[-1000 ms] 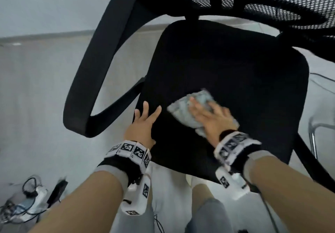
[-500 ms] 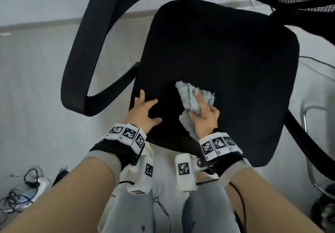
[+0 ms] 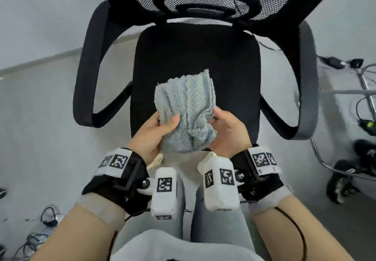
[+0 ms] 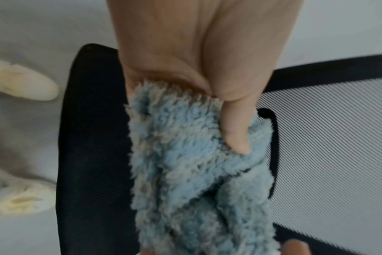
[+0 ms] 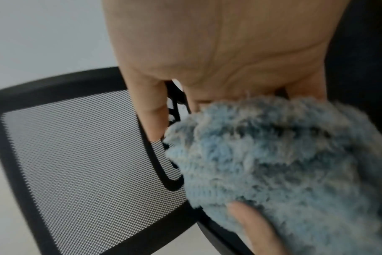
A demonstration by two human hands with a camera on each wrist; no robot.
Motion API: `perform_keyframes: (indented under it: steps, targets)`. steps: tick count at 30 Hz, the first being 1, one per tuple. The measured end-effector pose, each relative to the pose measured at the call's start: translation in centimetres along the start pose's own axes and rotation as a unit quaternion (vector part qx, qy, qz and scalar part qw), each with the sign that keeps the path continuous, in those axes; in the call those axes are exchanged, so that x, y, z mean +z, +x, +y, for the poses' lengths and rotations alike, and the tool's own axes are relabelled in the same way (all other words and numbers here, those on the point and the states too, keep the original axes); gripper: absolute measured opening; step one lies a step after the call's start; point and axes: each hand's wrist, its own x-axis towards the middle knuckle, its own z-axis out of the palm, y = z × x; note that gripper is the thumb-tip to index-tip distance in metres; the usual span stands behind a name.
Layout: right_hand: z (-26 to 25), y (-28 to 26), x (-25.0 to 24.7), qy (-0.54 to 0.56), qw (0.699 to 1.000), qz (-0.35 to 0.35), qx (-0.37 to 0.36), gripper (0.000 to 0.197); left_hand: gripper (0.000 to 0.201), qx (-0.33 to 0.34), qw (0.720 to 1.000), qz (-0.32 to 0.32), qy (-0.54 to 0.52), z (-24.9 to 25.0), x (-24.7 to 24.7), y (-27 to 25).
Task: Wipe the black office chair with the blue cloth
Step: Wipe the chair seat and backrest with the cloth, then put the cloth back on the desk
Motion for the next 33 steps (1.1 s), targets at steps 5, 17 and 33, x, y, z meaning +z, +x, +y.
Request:
perform_keyframes:
  steps: [5, 17, 33]
  targets:
    - [1.4, -4.1, 1.0, -0.049, 0.983, 0.131, -0.119, 0.035, 0.042, 0.063, 0.986, -0.039, 0.151, 2.5, 0.6, -1.8]
    - [6.5, -18.3, 0.8, 0.177, 0.894, 0.311, -0.270, 0.032, 0.033, 0.039, 0.853, -0.346, 0.389, 3.4, 13.0, -9.8]
    - [31.4, -41.1, -4.3, 0.514, 0.494, 0.530, -0.460, 0.031, 0.025, -0.142, 0.530, -0.617, 0.563, -25.7, 24.7, -28.9]
